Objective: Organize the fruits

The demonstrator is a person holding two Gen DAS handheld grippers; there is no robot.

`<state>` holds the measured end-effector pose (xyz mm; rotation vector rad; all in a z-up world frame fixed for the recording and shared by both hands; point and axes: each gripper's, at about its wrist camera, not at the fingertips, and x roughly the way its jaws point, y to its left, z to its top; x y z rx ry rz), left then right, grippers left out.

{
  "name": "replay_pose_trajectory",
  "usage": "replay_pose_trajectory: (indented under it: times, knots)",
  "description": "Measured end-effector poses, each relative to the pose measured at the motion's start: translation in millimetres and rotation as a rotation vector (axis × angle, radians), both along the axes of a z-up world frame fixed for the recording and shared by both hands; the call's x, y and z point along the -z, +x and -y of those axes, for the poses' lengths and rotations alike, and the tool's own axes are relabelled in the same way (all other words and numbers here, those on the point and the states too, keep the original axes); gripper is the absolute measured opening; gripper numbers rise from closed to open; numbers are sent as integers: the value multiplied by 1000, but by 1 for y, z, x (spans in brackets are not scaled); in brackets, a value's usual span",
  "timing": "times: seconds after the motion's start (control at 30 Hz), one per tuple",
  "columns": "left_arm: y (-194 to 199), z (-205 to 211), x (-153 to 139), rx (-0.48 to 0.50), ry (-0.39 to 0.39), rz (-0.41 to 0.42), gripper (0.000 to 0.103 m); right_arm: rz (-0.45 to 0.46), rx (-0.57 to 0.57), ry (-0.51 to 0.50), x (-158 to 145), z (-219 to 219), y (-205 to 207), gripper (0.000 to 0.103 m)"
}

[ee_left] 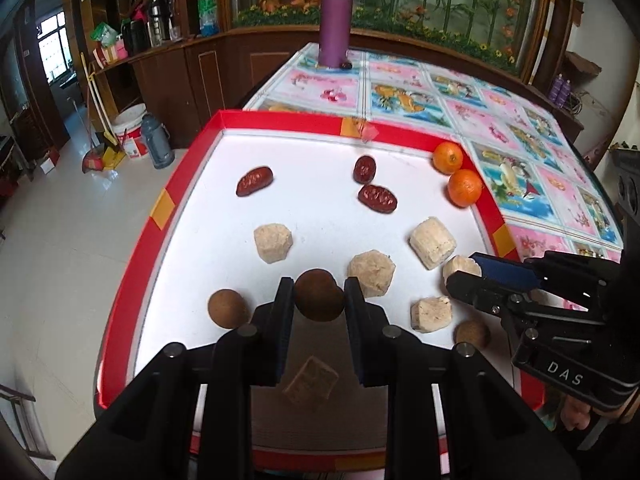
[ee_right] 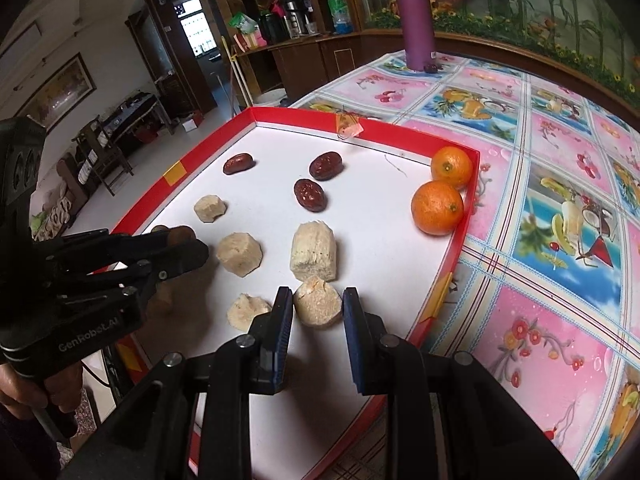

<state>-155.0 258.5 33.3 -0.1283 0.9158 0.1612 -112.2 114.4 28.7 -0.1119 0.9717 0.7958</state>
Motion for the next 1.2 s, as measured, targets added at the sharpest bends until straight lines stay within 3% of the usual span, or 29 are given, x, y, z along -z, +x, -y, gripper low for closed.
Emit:
replay_pose_trajectory:
  times: [0.17, 0.23, 0.3, 0.33, 0.37, 0.5, 0.63, 0.73, 0.87, 0.93, 1.2]
  knots:
    - [4, 2, 8, -34, 19, -41, 27, 22, 0, -36, -1, -3, -3, 25]
    - [5, 2, 8, -42, 24, -44, 28, 35, -5, -51, -1, -5, -5, 37]
    - [6, 3, 8, -52, 36, -61, 39, 51, 5, -53, -5, -3, -7, 47]
    - [6, 3, 8, -69, 48, -67, 55, 59, 5, -42, -8, -1, -8, 48]
    - [4, 3, 5, -83, 55, -52, 61, 67, 4, -33, -11, 2, -9, 48]
    - [-10, 11, -12, -98, 86, -5, 65, 93, 21, 1, -28, 16, -17, 48]
    - [-38, 24, -40, -157, 149, 76, 85, 121, 26, 41, -48, 27, -32, 49]
    - [-60, 35, -60, -194, 186, 137, 93, 152, 27, 72, -65, 35, -49, 54]
    - [-88, 47, -83, -245, 229, 176, 96, 192, 39, 109, -87, 48, -74, 57]
    - [-104, 53, -93, -279, 247, 196, 103, 216, 44, 122, -96, 54, -86, 60]
    - [-157, 93, -120, -326, 375, 305, 103, 278, 82, 156, -120, 80, -126, 69]
